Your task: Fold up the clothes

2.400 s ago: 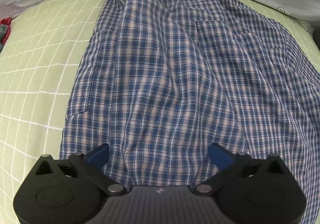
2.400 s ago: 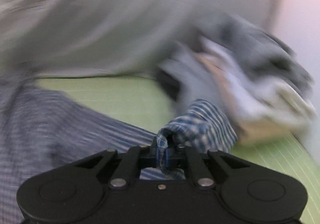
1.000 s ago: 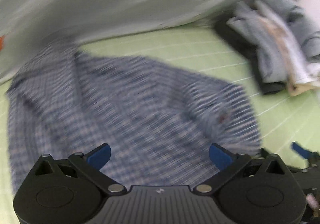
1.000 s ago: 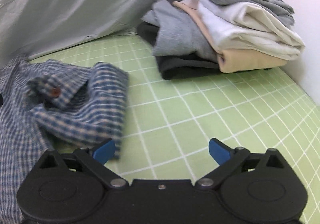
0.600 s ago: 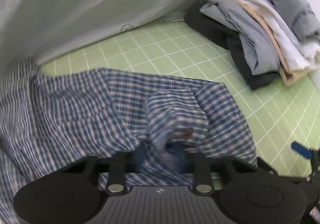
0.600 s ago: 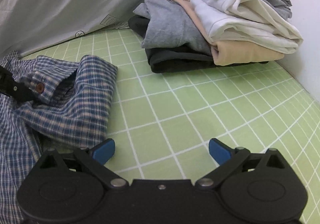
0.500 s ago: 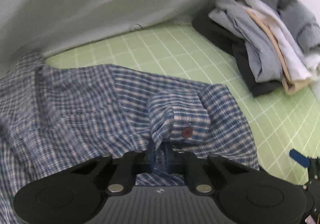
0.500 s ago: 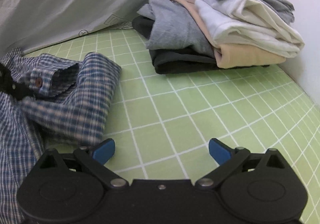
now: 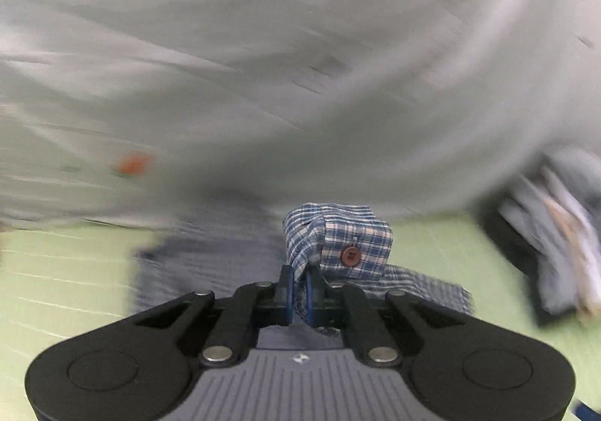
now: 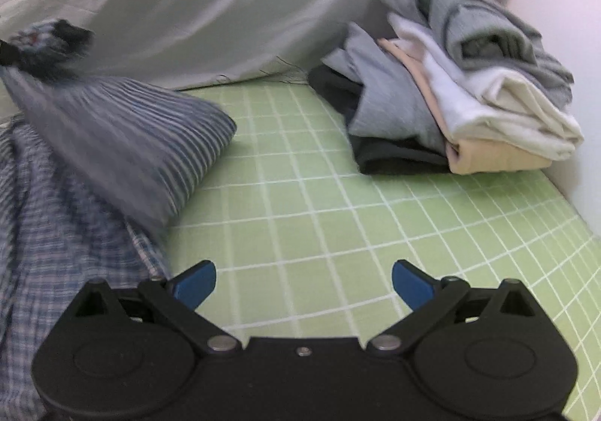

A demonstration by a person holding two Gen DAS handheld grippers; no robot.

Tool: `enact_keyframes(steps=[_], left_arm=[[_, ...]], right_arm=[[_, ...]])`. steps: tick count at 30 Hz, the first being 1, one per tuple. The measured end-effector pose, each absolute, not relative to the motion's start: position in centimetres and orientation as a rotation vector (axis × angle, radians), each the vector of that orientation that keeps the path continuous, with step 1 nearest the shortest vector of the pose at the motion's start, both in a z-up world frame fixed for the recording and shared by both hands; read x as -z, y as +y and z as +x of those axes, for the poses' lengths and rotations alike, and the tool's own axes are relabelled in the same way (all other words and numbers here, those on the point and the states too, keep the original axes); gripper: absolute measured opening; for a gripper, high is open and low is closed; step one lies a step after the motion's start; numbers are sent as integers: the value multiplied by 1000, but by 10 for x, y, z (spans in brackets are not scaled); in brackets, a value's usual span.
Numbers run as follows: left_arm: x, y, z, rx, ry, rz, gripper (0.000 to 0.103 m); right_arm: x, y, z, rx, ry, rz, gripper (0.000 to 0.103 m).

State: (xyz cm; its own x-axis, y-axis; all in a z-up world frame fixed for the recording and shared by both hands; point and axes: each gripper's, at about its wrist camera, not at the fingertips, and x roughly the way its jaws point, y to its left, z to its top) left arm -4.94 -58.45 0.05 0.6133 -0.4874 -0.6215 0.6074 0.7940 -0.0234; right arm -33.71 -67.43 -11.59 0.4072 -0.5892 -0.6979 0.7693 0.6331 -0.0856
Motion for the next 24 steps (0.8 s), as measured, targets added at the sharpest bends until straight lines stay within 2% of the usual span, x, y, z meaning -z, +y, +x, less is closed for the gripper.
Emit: enact_keyframes(steps=[3, 6, 10, 11, 15, 19, 22, 24], left_arm=[[4, -537, -15, 475, 669, 180, 9], [24, -490, 13, 323, 745, 167, 14], [52, -437, 20, 248, 873, 97, 33], [57, -427, 17, 241, 902, 80, 40], [74, -407, -10, 285, 993, 72, 54], [93, -414, -59, 424, 1087, 150, 61], [110, -422, -103, 510, 1141, 221, 63], [122, -423, -130, 541, 1160, 262, 64]], right_arm=[[110, -655, -335, 856, 765, 254, 101], [106, -634, -336, 848, 775, 251, 101], [103, -614, -343, 851, 791, 250, 101], [103, -609, -345, 854, 796, 253, 101], [104, -595, -353, 867, 812, 268, 101], [109, -585, -359, 878, 846, 278, 100], [114, -582, -367, 866, 864, 316, 88], [117, -579, -375, 851, 878, 328, 85]])
